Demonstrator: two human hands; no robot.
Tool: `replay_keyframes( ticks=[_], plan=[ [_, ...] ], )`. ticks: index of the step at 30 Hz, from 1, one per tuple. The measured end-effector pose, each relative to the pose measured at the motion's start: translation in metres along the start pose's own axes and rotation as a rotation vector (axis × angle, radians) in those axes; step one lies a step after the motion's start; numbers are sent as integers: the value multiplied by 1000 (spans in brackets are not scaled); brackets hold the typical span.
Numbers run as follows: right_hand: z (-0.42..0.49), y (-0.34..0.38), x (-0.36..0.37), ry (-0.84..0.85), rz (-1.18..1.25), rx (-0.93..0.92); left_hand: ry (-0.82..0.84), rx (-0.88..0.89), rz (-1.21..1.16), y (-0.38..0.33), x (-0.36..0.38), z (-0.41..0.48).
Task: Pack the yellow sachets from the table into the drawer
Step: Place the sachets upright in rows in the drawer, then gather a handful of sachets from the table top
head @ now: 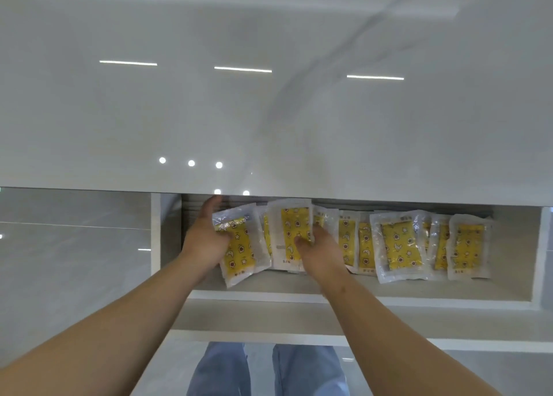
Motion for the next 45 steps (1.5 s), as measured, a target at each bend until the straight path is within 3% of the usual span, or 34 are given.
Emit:
replay_keyframes(
  ticks=[6,9,12,18,25,32,39,45],
  plan=[
    [8,-5,7,-108,-630,106,-65,166,476,0,13,6],
    [11,-1,2,-170,-734,90,-101,216,801,0,15,5],
    [15,-1,6,-199,-728,66,-101,249,943,1,18,3],
    [-7,8,16,-147,-600,31,35,250,829,3,9,-19],
    [-71,32,9,-164,-301,-66,-9,302,564,-32,-40,-79],
    [-161,68,-13,-180,-164,-187,2,337,413,-80,-73,-169],
    [-272,129,-36,-226,-118,-408,-142,489,214,-121,-117,-269],
    [-335,193,-15,-268,-90,-553,-281,615,61,-133,-190,-327]
  ],
)
Point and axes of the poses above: each hand's wrist, its own z-axis towards the middle knuckle, its own x-axis out of the palm, y = z × x, the point moved 3 cm from there along z, towards the middle knuckle, and after that the axes turned 5 degrees about y, right-handed, at the moved point
